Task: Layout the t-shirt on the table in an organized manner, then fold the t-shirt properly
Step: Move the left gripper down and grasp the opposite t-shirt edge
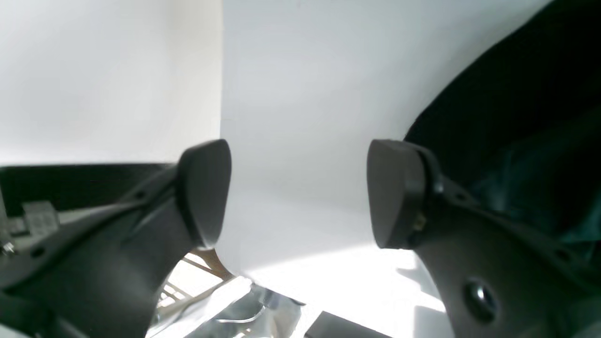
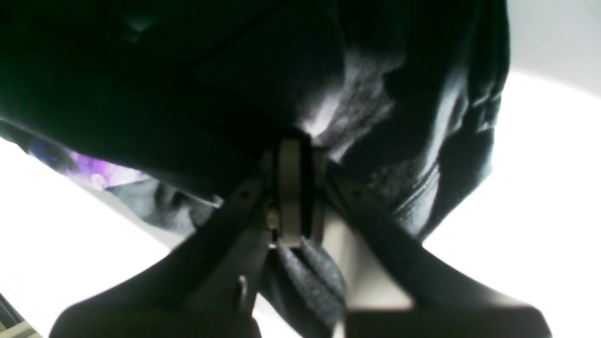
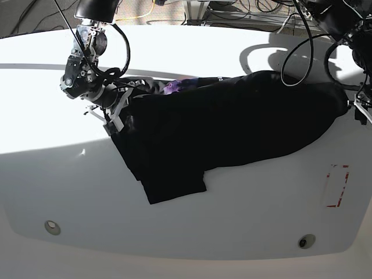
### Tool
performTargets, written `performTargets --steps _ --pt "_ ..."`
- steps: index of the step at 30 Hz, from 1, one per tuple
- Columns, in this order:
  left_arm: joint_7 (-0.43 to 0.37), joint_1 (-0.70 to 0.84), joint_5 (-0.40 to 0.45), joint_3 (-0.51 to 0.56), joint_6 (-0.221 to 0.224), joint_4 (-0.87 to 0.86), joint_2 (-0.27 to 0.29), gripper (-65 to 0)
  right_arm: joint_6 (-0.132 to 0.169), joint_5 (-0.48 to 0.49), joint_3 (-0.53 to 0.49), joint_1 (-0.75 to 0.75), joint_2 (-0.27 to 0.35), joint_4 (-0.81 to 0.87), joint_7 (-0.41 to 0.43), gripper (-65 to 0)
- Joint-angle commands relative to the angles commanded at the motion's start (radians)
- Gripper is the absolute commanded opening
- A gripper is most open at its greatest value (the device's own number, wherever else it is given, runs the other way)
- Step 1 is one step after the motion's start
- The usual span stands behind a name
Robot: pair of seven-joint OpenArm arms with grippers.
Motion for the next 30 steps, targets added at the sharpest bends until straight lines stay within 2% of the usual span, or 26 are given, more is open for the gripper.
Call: performTargets --steps 3,12,18,21,25,30 --pt "0.034 0.046 -0.071 -0.035 0.000 0.002 0.000 -22.2 0.000 0.000 0.000 0.000 0.000 -0.002 0.000 -65.0" --pt "0.037 0.261 -0.325 -0.041 0.000 0.011 0.000 -22.2 0.000 0.000 0.000 0.000 0.000 -0.003 0.000 -65.0" --pt "0.034 0.371 -0.422 -0.035 0.000 0.011 0.000 -22.4 0.000 0.000 0.000 -0.002 0.000 -0.003 0.000 -65.0" --pt "0.034 0.408 -0.446 -0.014 0.000 0.011 -0.009 -22.4 0.000 0.000 0.000 -0.002 0.000 -0.003 0.000 -65.0" --pt "0.034 0.428 -0.445 0.048 0.000 0.008 -0.066 -22.6 0.000 0.000 0.000 -0.003 0.000 -0.003 0.000 -65.0" --pt "0.031 0.428 -0.347 0.124 0.000 0.005 -0.112 -22.6 0.000 0.000 0.000 -0.003 0.000 -0.003 0.000 -65.0"
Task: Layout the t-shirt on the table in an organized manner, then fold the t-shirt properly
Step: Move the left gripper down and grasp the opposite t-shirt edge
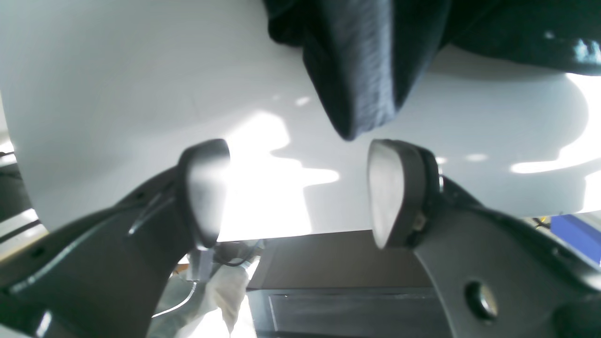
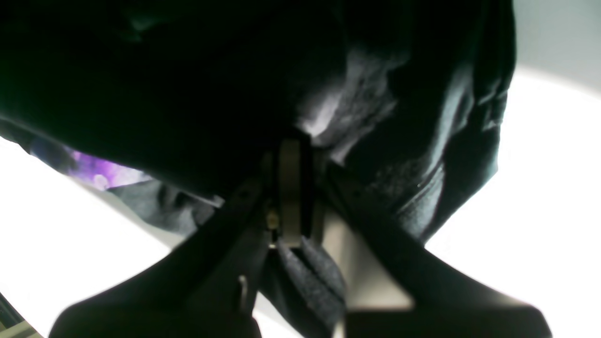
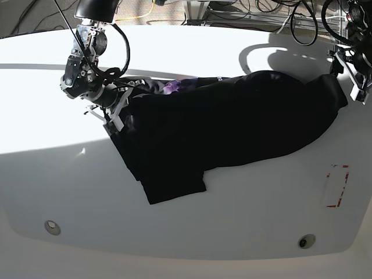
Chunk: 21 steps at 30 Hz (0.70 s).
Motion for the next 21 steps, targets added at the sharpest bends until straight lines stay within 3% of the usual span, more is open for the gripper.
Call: performTargets --steps 5,11,21 --pt "-0.081 -0.044 0.189 0.104 0.000 -0.002 -0.002 -22.4 0.000 0.000 0.000 0.003 0.000 0.000 0.000 -65.0" --pt "-0.118 -0.055 0.376 0.238 0.000 0.003 -0.002 -22.4 0.000 0.000 0.000 0.006 -0.014 0.000 0.000 -65.0" --pt "-0.143 -0.135 0.459 0.336 0.000 -0.061 0.003 -22.4 0.000 0.000 0.000 0.006 -0.026 0.000 0.000 -65.0"
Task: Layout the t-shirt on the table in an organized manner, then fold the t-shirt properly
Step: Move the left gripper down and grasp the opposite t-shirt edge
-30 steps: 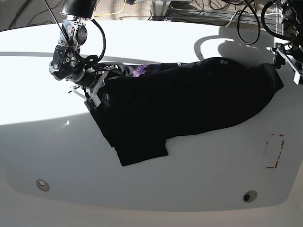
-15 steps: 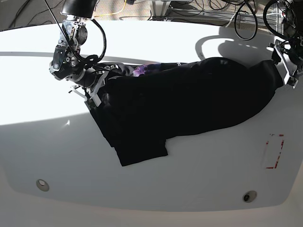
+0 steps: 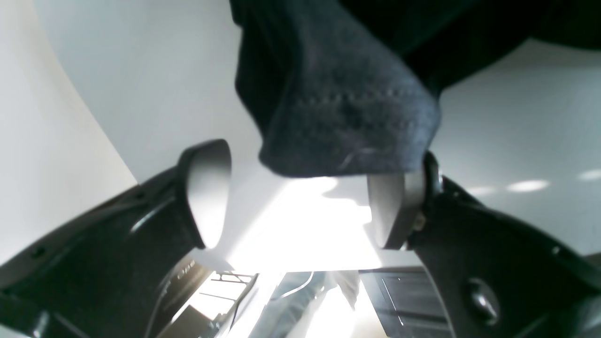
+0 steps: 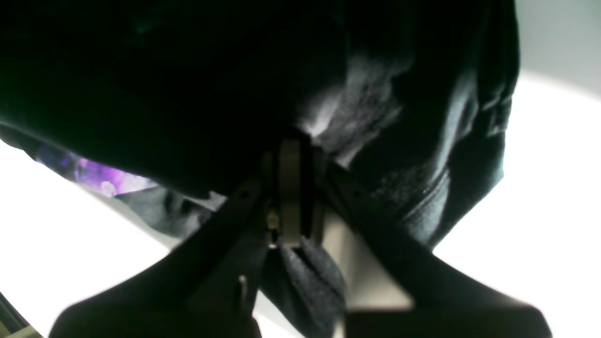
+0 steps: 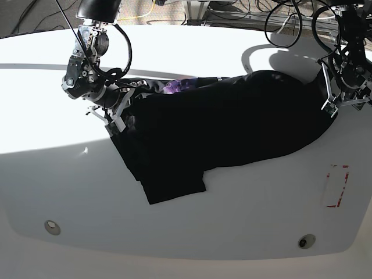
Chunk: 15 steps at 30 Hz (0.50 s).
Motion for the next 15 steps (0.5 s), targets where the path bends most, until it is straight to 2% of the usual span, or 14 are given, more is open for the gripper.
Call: performTargets --steps 8,15 --pt "0.000 -0.143 0.003 -0.006 0.000 -0.041 0.017 -22.5 0.000 0.000 0.000 -0.003 0.000 0.000 0.000 -65.0" --pt "0.000 -0.273 0.005 0.000 0.000 -0.183 0.015 -22.6 0.000 0.000 0.000 0.000 0.002 0.002 0.000 -65.0"
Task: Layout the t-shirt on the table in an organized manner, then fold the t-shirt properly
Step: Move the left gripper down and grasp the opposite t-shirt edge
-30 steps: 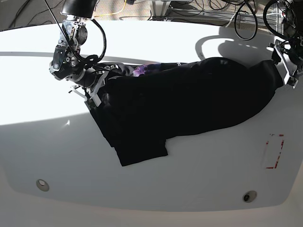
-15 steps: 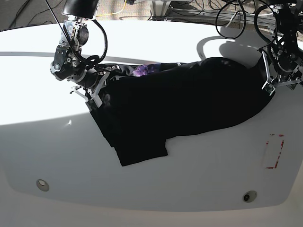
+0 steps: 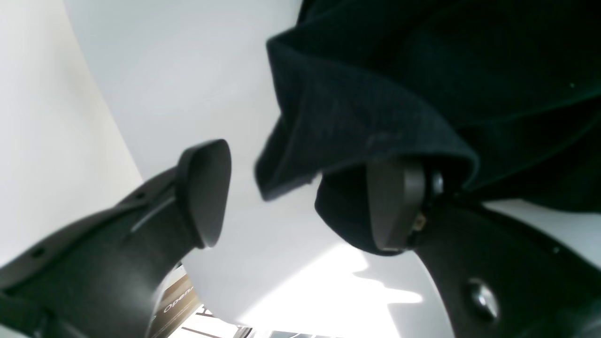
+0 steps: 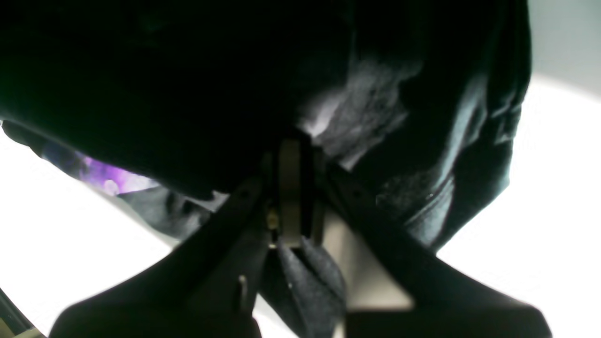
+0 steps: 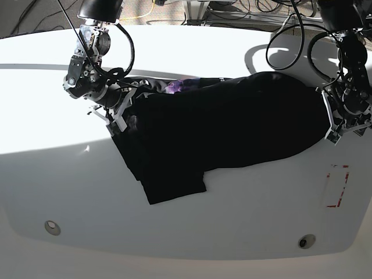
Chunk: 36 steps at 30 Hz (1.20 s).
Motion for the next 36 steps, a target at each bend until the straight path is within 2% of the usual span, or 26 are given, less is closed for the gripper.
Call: performTargets --steps 6,8,9,12,14,18,31,33,35,36 --pt "-0.003 -0.097 0.000 0.026 0.000 -0.153 -0.002 -24.4 0.000 0.000 0.000 0.000 0.003 0.000 0.000 -65.0" --pt "-0.005 -0.121 0.000 0.048 0.000 -0.190 -0.009 -29.2 0.000 0.000 0.000 0.000 0.003 0.000 0.000 -65.0" --pt "-0.012 -0.141 0.000 0.069 0.000 -0.218 -0.014 -34.4 0.000 0.000 0.000 0.000 0.003 0.000 0.000 -65.0" --pt "-0.061 -0.183 0.000 0.109 0.000 -0.278 -0.015 -44.3 0.000 0.000 0.000 0.000 0.000 0.000 0.000 -65.0" --pt "-0.104 -0.213 0.000 0.135 0.000 -0.319 -0.015 -46.8 0.000 0.000 0.000 0.000 -0.002 0.000 0.000 -65.0" --pt "-0.137 -0.264 0.000 0.166 0.000 -0.353 -0.015 -44.4 0.000 0.000 0.000 0.000 -0.002 0.000 0.000 -65.0" --pt "-0.137 -0.422 -0.002 0.170 0.000 -0.305 -0.015 -42.4 0.000 0.000 0.000 0.000 -0.002 0.003 0.000 -65.0" --pt "-0.138 -0.437 -0.002 0.170 0.000 -0.305 -0.015 -38.3 0.000 0.000 0.000 0.000 0.000 0.003 0.000 -65.0" --pt "-0.140 -0.445 -0.002 0.169 0.000 -0.305 -0.015 -31.0 0.000 0.000 0.000 0.000 0.000 0.005 0.000 -65.0" --pt "-0.140 -0.448 -0.002 0.167 0.000 -0.305 -0.015 -24.3 0.000 0.000 0.000 0.000 0.000 0.005 0.000 -65.0"
